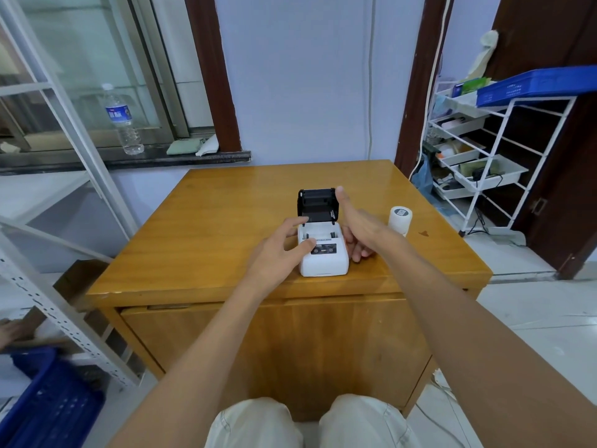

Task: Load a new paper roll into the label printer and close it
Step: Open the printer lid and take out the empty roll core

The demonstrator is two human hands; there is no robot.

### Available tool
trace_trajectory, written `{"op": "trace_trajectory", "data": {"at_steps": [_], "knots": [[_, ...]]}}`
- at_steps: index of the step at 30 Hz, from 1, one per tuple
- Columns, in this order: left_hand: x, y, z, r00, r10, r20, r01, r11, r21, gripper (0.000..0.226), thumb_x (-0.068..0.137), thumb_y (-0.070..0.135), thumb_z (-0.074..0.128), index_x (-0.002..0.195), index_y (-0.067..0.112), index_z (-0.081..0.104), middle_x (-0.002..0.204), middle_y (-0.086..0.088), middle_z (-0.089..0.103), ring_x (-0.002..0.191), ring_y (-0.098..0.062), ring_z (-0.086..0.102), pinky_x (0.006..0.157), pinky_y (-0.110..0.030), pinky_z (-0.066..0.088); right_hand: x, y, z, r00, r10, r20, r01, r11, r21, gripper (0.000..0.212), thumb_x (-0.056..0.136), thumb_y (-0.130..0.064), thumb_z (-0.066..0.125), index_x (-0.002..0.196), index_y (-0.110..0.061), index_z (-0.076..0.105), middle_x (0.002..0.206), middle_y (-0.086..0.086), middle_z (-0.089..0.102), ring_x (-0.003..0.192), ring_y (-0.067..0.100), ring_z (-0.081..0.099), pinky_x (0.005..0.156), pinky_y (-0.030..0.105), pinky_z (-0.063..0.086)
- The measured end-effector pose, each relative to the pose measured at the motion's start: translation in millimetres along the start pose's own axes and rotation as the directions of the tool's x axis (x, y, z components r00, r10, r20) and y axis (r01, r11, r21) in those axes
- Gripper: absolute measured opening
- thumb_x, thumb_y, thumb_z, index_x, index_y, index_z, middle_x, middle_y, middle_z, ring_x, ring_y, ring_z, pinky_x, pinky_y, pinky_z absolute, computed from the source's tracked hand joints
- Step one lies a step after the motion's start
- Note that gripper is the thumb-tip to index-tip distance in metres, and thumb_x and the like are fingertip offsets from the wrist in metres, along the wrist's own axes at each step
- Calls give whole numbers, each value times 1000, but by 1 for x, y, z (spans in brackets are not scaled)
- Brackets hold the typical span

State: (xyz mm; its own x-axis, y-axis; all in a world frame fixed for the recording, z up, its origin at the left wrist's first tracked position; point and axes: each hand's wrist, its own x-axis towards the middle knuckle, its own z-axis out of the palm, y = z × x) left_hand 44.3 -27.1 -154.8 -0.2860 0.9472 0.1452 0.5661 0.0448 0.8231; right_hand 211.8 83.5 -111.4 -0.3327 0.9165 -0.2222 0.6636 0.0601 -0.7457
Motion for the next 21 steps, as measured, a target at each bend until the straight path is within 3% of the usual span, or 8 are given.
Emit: {"op": "trace_trajectory", "data": {"at_steps": [5, 9, 12, 15, 18, 19, 21], "knots": [[-1, -1, 1, 999, 36, -9, -36, 998, 57, 42, 91, 65, 54, 130, 52, 62, 134, 20, 67, 122, -11, 63, 101, -43, 54, -4, 33, 10, 973, -185, -136, 191, 981, 36, 85, 96, -82, 32, 56, -11, 58, 43, 1, 59, 36, 14, 53, 58, 32, 48], [-1, -2, 2, 999, 42, -28, -40, 996, 75, 35, 91, 64, 55, 120, 50, 67, 137, 20, 66, 117, -13, 65, 98, -39, 54, -4, 42, 18, 921, -316, -229, 317, 948, -34, 60, 89, -76, 57, 76, -18, 56, 63, -1, 64, 58, 15, 58, 59, 36, 47], [-1, -2, 2, 998, 47, -29, -45, 995, 92, 29, 95, 60, 56, 119, 48, 67, 134, 20, 67, 114, -14, 64, 92, -36, 54, -4, 44, 17, 893, -379, -244, 408, 909, 82, 38, 88, -65, 70, 99, -29, 64, 75, -2, 69, 67, 14, 58, 63, 34, 46], [0, -2, 3, 998, 42, -37, -38, 995, 88, 31, 93, 62, 56, 119, 49, 67, 133, 20, 67, 113, -13, 64, 92, -36, 53, -6, 46, 14, 867, -449, -218, 486, 858, 165, 25, 92, -49, 75, 114, -37, 69, 65, 4, 55, 60, 16, 46, 61, 33, 37], [1, -2, 4, 998, 43, -44, -39, 995, 88, 33, 91, 64, 55, 117, 49, 68, 130, 21, 69, 109, -12, 64, 90, -36, 54, -8, 41, 12, 884, -445, -145, 467, 861, 204, 28, 94, -47, 75, 119, -34, 74, 70, 9, 67, 59, 18, 58, 62, 28, 45], [1, -2, 3, 998, 43, -46, -39, 995, 89, 31, 92, 63, 56, 117, 48, 68, 129, 21, 69, 105, -12, 64, 87, -35, 53, -8, 38, 10, 898, -425, -114, 439, 876, 200, 28, 95, -47, 74, 119, -33, 76, 73, 9, 70, 56, 13, 61, 58, 22, 46], [1, -2, 4, 998, 36, -46, -32, 995, 96, 28, 93, 60, 57, 116, 48, 68, 128, 21, 69, 96, -10, 61, 80, -32, 49, -7, 33, 6, 927, -370, -55, 374, 912, 167, 22, 97, -44, 72, 114, -31, 79, 67, 2, 63, 43, 3, 51, 45, 18, 40]]}}
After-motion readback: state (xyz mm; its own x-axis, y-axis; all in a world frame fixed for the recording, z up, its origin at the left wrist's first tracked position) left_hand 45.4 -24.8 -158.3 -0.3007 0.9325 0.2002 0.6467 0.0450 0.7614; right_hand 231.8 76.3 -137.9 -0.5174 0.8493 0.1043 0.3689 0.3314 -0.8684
